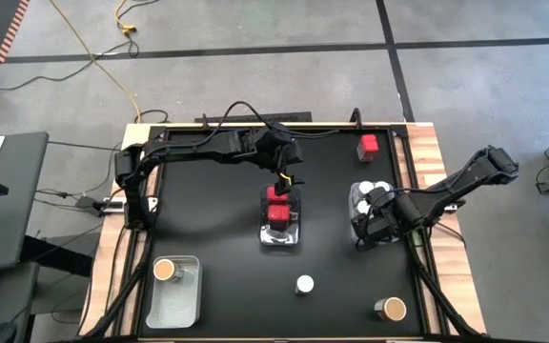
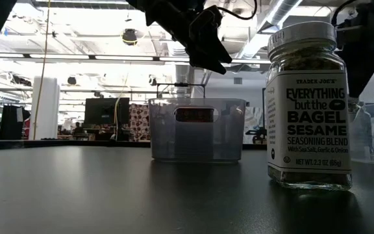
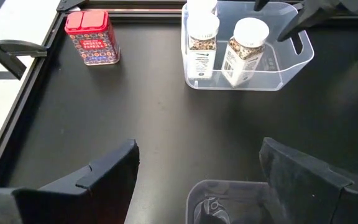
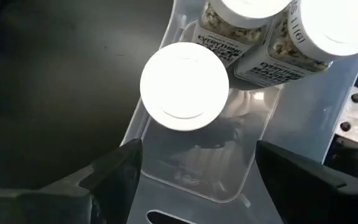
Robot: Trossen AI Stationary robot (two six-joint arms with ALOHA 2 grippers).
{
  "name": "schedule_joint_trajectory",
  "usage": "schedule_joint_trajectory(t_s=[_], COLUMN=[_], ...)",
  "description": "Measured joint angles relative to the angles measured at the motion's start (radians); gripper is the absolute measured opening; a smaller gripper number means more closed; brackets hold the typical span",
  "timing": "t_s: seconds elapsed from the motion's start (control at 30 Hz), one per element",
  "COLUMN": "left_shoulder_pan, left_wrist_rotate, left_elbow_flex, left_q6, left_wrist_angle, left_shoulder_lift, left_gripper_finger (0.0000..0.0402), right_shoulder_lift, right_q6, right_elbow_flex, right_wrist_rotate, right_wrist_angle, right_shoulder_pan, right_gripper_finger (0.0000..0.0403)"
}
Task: Sort spices by type
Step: Put the white seasoning bottle into the transparent bin
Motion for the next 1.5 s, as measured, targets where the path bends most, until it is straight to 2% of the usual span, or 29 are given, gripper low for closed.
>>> schedule_joint_trajectory(t_s=[0.17, 0.3, 0.43, 1.03, 1.5], left_shoulder_pan=[0.0, 0.0, 0.0, 0.0, 0.0], left_wrist_rotate=[0.0, 0.0, 0.0, 0.0, 0.0], left_elbow_flex=[0.0, 0.0, 0.0, 0.0, 0.0], left_q6=[0.0, 0.0, 0.0, 0.007, 0.007], left_wrist_angle=[0.0, 0.0, 0.0, 0.0, 0.0], left_shoulder_lift=[0.0, 0.0, 0.0, 0.0, 0.0], left_gripper_finger=[0.032, 0.032, 0.032, 0.032, 0.032], right_shoulder_lift=[0.0, 0.0, 0.0, 0.019, 0.058], right_q6=[-0.008, -0.11, -0.151, -0.331, -0.35], right_elbow_flex=[0.0, 0.0, -0.001, -0.003, -0.003], right_wrist_rotate=[0.003, 0.004, 0.005, -0.015, -0.049], right_wrist_angle=[0.022, 0.083, 0.074, 0.115, 0.121], right_shoulder_pan=[-0.016, -0.042, -0.081, -0.191, -0.21], right_gripper_finger=[0.0342, 0.0342, 0.0342, 0.0302, 0.0291])
